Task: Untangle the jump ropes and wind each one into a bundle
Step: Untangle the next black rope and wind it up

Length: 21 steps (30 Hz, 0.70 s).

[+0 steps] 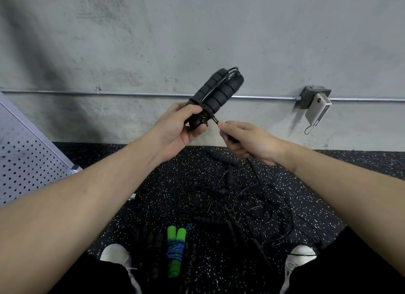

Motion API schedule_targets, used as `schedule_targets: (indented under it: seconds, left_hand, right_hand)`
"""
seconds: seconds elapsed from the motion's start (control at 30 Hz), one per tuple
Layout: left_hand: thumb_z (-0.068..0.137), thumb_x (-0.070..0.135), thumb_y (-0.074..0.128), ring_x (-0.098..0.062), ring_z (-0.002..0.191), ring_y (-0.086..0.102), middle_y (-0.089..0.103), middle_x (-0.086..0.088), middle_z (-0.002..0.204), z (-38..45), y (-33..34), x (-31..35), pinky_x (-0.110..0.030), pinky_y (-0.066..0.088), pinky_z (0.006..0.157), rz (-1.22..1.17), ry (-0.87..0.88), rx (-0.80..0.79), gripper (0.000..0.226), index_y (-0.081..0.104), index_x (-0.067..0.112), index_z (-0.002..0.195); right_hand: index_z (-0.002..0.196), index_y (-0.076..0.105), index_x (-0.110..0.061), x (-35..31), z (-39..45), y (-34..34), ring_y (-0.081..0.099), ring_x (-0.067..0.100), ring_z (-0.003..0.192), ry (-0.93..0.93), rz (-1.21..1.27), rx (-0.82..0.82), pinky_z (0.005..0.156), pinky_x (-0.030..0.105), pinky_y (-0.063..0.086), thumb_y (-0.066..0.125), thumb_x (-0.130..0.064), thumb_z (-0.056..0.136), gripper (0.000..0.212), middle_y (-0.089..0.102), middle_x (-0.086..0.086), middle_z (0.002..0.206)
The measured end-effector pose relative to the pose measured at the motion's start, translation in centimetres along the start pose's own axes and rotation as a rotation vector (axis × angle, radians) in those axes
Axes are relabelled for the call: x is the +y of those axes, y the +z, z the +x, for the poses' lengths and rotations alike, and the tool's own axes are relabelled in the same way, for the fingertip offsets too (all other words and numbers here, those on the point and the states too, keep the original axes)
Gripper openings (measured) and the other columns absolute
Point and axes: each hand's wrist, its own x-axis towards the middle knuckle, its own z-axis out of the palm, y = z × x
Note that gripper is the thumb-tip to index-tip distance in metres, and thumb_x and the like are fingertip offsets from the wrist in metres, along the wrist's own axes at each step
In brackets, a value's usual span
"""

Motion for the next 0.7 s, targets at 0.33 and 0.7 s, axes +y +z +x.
schedule_targets:
  seconds: [0.33, 0.7]
  left_hand:
    - [0.084, 0.018, 0.061, -0.010, 0.052, 0.048, 0.059, -0.011, 0.094, -0.6, -0.5, 0.1, -0.014, 0.037, 0.036, 0.143, -0.206, -0.169, 0.034, 0.065, 0.005, 0.115]
    - [0.091, 0.013, 0.061, -0.012, 0.047, 0.054, 0.069, -0.011, 0.084, -0.7, -0.6, -0.2, -0.018, 0.041, 0.036, 0.784, -0.307, -0.455, 0.031, 0.063, 0.013, 0.123]
  right_hand:
    - [0.075, 0.065, -0.018, 1.0, -0.8, -1.8, 0.040, 0.007, 0.042, 0.070, -0.413, -0.006, 0.047, 0.018, 0.035, 0.055, -0.054, 0.093, 0.041, 0.045, -0.009, 0.049]
    - [0.061, 0.066, -0.019, 0.9, -0.3, -4.3, 0.051, -0.001, 0.048, 0.041, -0.752, 0.089, 0.056, 0.023, 0.043, 0.074, -0.025, 0.086, 0.027, 0.062, -0.008, 0.055]
